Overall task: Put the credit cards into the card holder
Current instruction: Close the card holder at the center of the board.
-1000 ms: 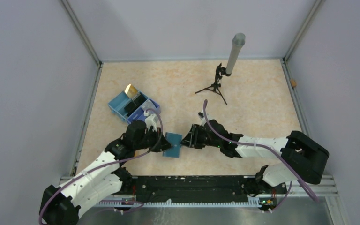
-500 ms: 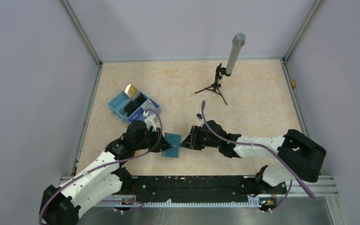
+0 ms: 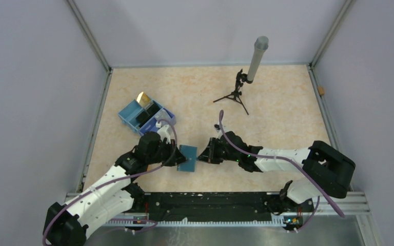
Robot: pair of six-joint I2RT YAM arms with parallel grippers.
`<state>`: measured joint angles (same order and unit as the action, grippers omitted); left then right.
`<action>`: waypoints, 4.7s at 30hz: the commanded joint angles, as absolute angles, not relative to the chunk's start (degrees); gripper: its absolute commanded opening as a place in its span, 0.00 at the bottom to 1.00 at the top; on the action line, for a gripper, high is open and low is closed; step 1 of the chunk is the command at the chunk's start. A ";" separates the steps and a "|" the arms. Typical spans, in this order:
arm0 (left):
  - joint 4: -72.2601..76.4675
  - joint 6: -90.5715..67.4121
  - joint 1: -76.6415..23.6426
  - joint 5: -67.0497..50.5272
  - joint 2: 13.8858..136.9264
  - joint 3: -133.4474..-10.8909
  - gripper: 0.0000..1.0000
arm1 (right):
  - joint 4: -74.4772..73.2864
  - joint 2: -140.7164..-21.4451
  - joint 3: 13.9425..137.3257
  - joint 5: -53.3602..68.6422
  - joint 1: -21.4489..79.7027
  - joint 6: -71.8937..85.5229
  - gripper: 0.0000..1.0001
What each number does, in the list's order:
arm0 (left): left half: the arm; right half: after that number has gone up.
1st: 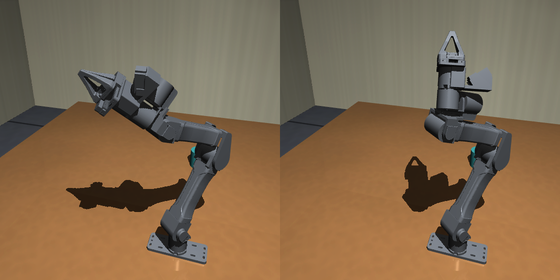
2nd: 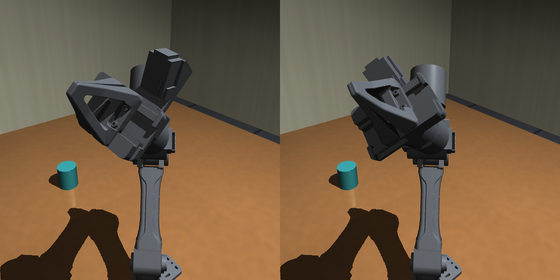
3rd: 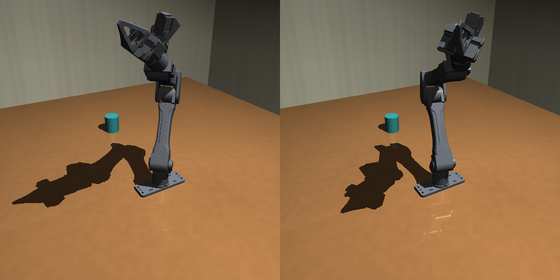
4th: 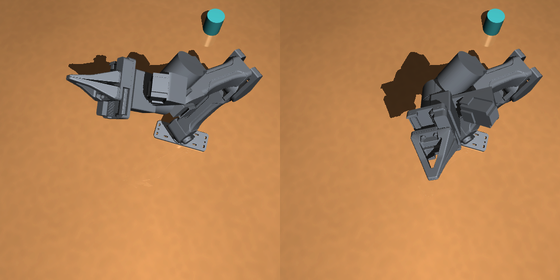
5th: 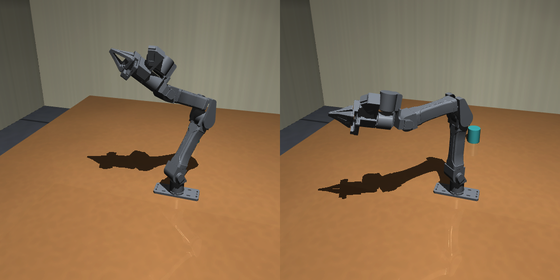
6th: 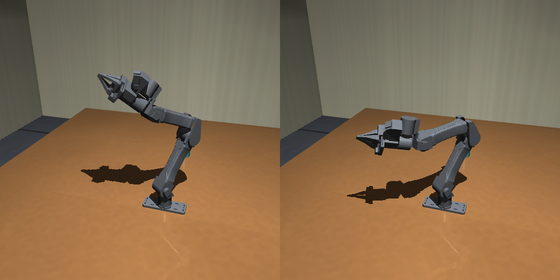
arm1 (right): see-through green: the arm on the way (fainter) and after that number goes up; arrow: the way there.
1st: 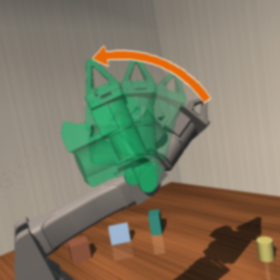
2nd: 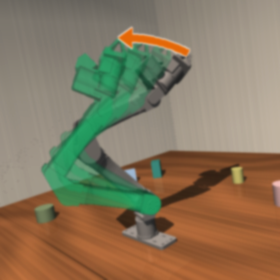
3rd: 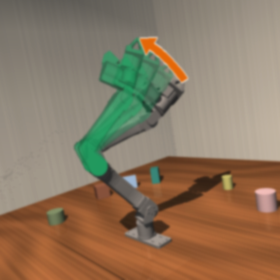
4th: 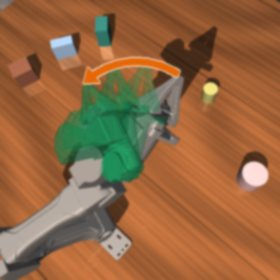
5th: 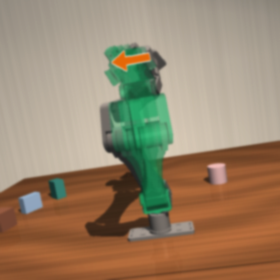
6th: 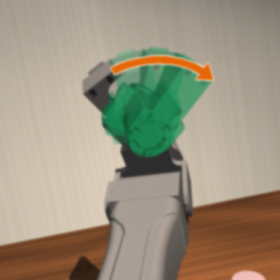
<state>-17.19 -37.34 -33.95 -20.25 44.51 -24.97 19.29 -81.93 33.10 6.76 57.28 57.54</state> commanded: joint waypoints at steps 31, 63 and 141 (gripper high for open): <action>-5.74 -37.81 -34.51 -19.78 59.69 -22.69 0.00 | 42.59 -95.00 30.96 13.17 58.79 53.47 0.00; -8.79 -34.76 -35.28 -20.45 63.60 -24.36 0.00 | 46.08 -96.73 30.20 11.63 59.06 52.66 0.00; -4.73 -31.22 -35.41 -35.83 64.43 -22.28 0.00 | 54.37 -108.56 22.35 9.64 50.58 46.76 0.00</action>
<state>-5.17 -30.96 -34.28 -29.87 64.25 -22.06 60.34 -105.51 22.20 13.76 51.31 50.43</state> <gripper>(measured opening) 0.101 0.002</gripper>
